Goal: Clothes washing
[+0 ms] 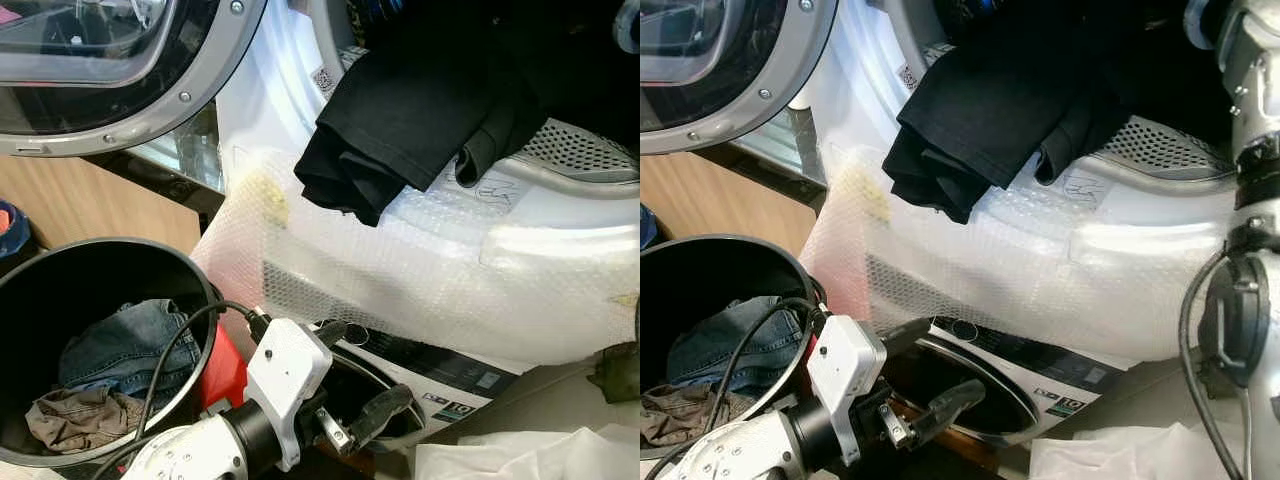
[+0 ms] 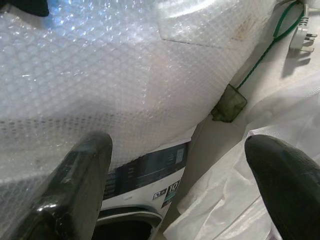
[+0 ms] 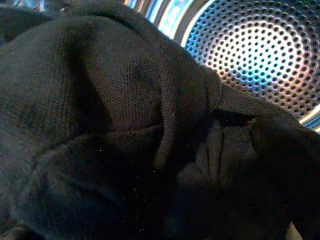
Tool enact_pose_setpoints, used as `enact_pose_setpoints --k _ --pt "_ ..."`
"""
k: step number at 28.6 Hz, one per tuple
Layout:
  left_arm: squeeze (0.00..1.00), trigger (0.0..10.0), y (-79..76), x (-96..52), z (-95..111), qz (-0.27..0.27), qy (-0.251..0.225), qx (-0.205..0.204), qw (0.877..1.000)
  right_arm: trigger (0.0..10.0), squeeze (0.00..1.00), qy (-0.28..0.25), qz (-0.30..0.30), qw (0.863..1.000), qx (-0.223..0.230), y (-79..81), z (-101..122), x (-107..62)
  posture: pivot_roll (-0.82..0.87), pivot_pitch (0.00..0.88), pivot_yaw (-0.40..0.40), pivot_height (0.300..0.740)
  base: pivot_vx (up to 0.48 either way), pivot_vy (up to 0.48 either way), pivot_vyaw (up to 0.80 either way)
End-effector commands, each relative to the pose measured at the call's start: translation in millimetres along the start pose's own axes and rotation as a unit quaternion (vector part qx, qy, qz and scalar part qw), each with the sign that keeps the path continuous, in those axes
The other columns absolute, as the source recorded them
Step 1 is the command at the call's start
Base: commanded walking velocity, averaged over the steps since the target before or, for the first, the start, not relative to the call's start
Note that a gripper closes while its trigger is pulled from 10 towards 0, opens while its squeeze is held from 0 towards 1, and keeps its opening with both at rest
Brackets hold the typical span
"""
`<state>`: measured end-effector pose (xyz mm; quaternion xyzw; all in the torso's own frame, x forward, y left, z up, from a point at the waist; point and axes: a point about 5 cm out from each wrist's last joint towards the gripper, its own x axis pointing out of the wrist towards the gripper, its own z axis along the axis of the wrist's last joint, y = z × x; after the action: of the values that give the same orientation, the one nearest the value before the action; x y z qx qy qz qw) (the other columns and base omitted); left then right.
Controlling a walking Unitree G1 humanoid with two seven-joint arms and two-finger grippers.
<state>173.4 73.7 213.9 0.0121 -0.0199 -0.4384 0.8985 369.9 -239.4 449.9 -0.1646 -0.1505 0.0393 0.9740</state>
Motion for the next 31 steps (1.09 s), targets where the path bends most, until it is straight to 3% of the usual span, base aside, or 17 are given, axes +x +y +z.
enact_pose_setpoints --k 1,3,5,8,12,16,17,20,23,27,31 --pt "0.0 10.0 -0.3 0.9 0.3 -0.008 -0.002 0.002 1.0 10.0 0.0 0.004 -0.011 1.0 -0.009 -9.0 2.9 -7.7 -0.01 0.116 -0.17 0.74 0.0 0.0 0.0" --pt "0.0 10.0 0.9 2.3 0.4 -0.01 -0.003 0.003 1.0 10.0 0.0 -0.004 -0.002 0.999 -0.046 -2.1 1.4 -10.6 -0.02 0.117 -0.164 0.74 0.0 0.0 0.0" --pt "0.0 10.0 0.5 3.5 0.4 -0.014 -0.003 0.002 1.0 10.0 0.0 0.005 0.011 0.999 -0.041 4.7 -3.3 -11.2 -0.02 0.116 -0.163 0.74 0.0 0.0 0.0" --pt "0.0 10.0 1.3 4.8 0.0 -0.017 -0.004 0.003 1.0 10.0 0.0 -0.003 -0.026 0.999 -0.046 12.4 -7.4 -11.5 -0.04 0.116 -0.158 0.74 0.0 0.0 0.0" --pt "0.0 10.0 1.8 6.1 0.6 -0.02 -0.007 0.003 1.0 10.0 0.0 -0.014 -0.085 0.996 -0.004 21.8 -9.0 -13.7 -0.04 0.114 -0.157 0.74 0.0 0.0 0.0" --pt "0.0 10.0 2.0 6.2 0.7 -0.022 -0.009 0.003 1.0 10.0 0.0 -0.012 -0.093 0.996 0.0 24.1 -9.3 -18.7 -0.04 0.114 -0.157 0.74 0.0 0.0 0.0" --pt "0.0 10.0 2.9 8.0 0.1 -0.024 -0.008 0.006 1.0 10.0 0.0 -0.03 -0.109 0.994 0.01 37.5 -6.6 -19.0 -0.05 0.11 -0.159 0.74 0.0 0.0 0.0" --pt "0.0 10.0 3.6 8.5 0.7 -0.024 -0.012 0.005 1.0 10.0 0.0 -0.042 -0.124 0.991 0.016 51.8 -3.8 -21.0 -0.05 0.108 -0.16 0.74 0.0 0.0 0.0" --pt "0.0 10.0 3.7 8.5 0.6 -0.024 -0.012 0.005 1.0 10.0 0.0 -0.041 -0.13 0.991 0.018 53.6 -3.9 -22.7 -0.05 0.108 -0.16 0.74 0.0 0.0 0.0" --pt "0.0 10.0 4.9 10.8 0.6 -0.023 -0.017 0.007 1.0 10.0 0.0 -0.031 -0.102 0.994 -0.027 60.5 -10.1 -32.1 -0.06 0.096 -0.166 0.74 0.0 0.0 0.0" --pt "0.0 10.0 6.3 11.4 0.4 -0.023 -0.018 0.008 1.0 10.0 0.0 -0.026 -0.102 0.994 -0.026 60.1 -12.0 -36.3 -0.06 0.095 -0.165 0.74 0.0 0.0 0.0"
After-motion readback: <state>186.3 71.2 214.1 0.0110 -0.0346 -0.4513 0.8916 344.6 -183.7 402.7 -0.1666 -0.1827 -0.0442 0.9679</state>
